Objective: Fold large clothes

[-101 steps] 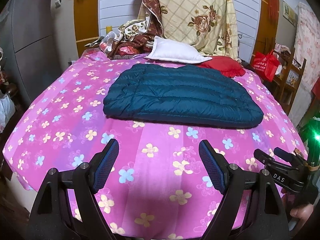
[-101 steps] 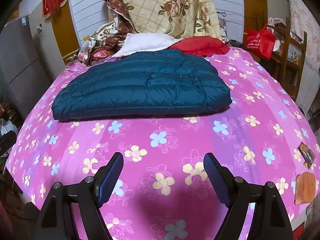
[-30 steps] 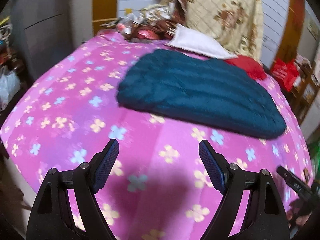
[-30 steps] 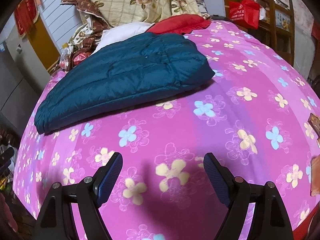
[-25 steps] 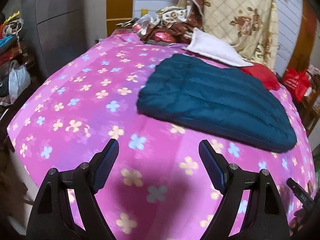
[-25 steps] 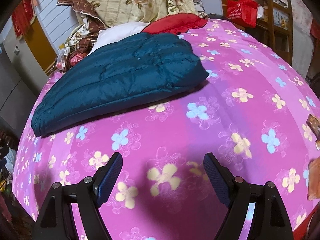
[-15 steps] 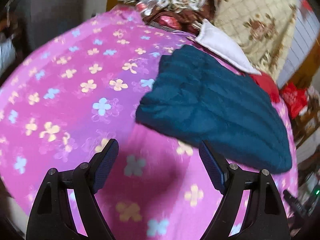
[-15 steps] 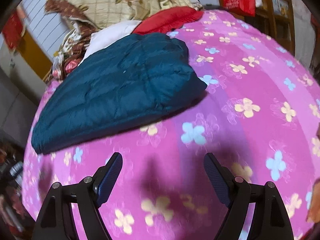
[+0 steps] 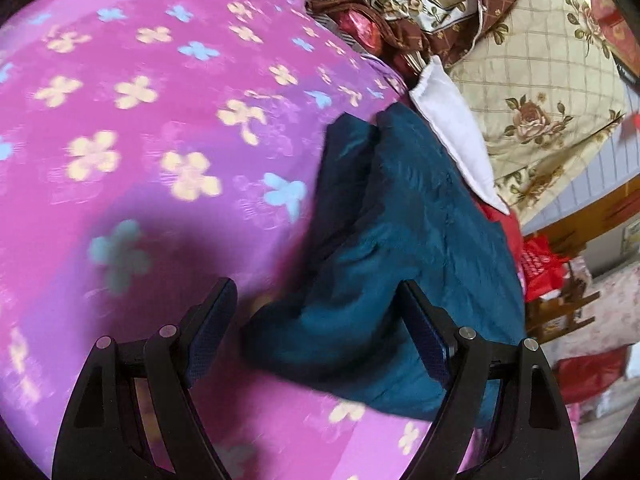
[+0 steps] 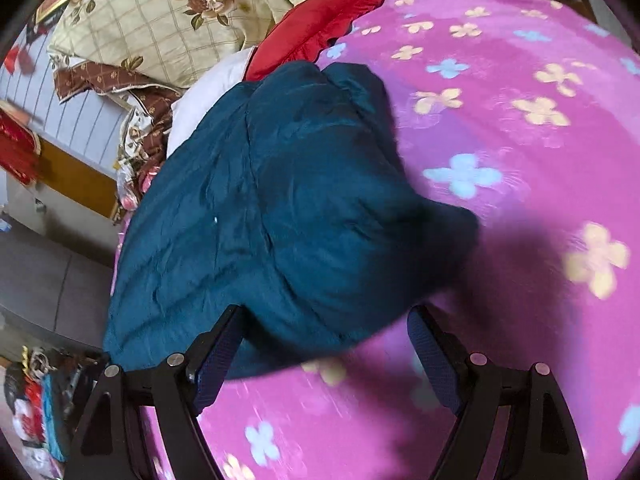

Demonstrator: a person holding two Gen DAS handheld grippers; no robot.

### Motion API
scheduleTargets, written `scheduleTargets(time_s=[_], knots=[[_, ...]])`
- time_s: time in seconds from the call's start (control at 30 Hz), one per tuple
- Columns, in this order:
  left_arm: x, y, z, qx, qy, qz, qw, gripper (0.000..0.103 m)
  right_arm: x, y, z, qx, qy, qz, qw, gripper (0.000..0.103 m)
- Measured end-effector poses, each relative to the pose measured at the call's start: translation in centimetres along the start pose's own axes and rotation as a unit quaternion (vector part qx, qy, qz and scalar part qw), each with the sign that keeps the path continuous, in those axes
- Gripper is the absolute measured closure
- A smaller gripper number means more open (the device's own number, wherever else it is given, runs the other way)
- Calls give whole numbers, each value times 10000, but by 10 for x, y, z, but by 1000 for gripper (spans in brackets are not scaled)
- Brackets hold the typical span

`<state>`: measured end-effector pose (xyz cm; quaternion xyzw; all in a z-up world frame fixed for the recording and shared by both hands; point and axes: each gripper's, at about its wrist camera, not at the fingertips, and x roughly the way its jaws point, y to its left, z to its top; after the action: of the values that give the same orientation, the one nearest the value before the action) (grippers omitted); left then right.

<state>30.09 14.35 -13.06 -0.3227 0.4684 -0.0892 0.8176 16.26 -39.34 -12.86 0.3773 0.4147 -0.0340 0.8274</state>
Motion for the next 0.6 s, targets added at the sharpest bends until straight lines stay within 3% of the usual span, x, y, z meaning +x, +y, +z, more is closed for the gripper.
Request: scheduleTargets(time_s=[0.13, 0.23, 0.3, 0.33, 0.4, 0.5, 0.6], knots=[[18, -9, 8, 45, 171, -130, 9998, 20, 16, 11, 14, -67, -43, 7, 10000, 14], [30, -22, 8, 221, 200, 39, 9995, 13, 29, 21, 25, -178, -32, -97, 9998, 14], [36, -33, 5, 430, 289, 223, 9984, 15, 34, 24, 30, -176, 5, -125, 9998, 26], [37, -37, 3, 551, 306, 313, 9975, 22, 37, 25, 33, -130, 68, -85, 9999, 30], [32, -52, -2, 832, 301, 498, 9948, 50, 35, 27, 34, -132, 94, -78, 9998, 47], [23, -73, -9, 1265, 217, 859, 9880, 67, 25, 38, 31, -491, 20, -199, 9986, 63], [14, -86, -21, 1669, 162, 1147, 9791, 73, 13, 43, 23, -723, -20, -292, 9970, 67]])
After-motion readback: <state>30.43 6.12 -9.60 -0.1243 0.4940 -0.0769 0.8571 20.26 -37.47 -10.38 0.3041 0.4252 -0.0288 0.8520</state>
